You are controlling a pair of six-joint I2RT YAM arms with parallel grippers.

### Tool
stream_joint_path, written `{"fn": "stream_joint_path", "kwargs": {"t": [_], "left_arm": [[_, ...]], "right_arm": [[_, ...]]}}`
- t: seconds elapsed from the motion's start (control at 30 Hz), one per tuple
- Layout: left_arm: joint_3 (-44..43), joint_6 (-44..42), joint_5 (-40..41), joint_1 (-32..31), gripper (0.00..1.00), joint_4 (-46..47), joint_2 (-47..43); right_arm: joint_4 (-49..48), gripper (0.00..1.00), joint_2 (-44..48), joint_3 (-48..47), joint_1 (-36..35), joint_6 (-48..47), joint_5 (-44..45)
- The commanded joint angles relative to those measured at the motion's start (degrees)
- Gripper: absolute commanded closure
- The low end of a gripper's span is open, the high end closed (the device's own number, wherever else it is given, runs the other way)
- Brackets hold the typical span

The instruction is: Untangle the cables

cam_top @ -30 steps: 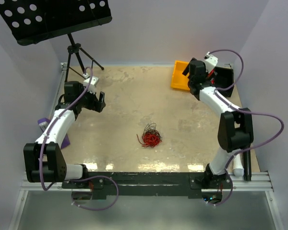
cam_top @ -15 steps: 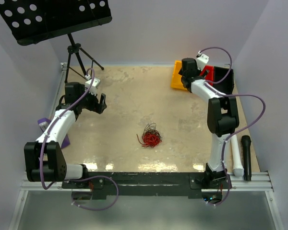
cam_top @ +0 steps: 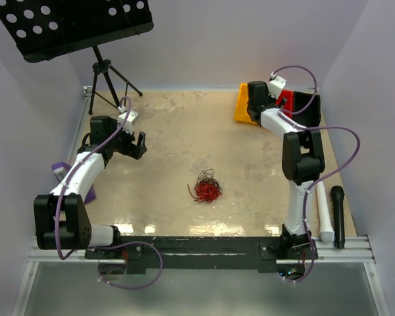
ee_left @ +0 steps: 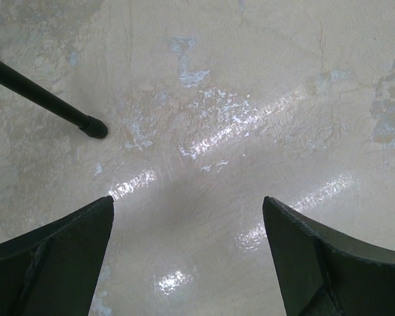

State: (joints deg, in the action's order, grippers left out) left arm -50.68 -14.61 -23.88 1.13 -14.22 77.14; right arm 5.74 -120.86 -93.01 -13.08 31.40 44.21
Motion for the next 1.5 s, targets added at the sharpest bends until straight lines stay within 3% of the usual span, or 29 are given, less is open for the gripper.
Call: {"fn": "stream_joint_path", "kwargs": {"t": [0.0,0.27,0.43,0.57,0.77,1.2,1.47], "left_arm": [[0.1,-1.0,-1.5,0.4,0.00,1.6,-0.9],[0.3,-1.8,-0.1,0.5,0.00,1.0,-2.2],[0.4,-2.2,0.7,0.5,0.00,0.7,-3.0],[0.4,-1.7,1.2,0.5,0.00,0.3,-3.8],[0.0,-2.4,3.3,0.5,0.00,-1.6,-4.2],[-1.2,-2.9,4.1,0.6,0.00,-5.4,-7.3],[-2.1,-2.5,3.7,0.6,0.00,-7.7,-10.3]], "right_arm": [[2.9,0.14,-2.8,-4.5,0.3,-0.5,1.9],[6.4,0.37,-8.2,-7.9,0.5,-2.5,0.6],[4.2,0.66,-5.5,-3.9,0.1,-2.6,-0.5],[1.6,0.75,-2.4,0.9,-3.3,-3.7,-0.3],[0.1,0.80,2.4,7.7,-11.6,-2.7,4.7],[0.1,0.85,15.3,23.4,-24.5,8.5,-4.5],[2.9,0.84,12.5,26.5,-35.7,13.9,0.7]]}}
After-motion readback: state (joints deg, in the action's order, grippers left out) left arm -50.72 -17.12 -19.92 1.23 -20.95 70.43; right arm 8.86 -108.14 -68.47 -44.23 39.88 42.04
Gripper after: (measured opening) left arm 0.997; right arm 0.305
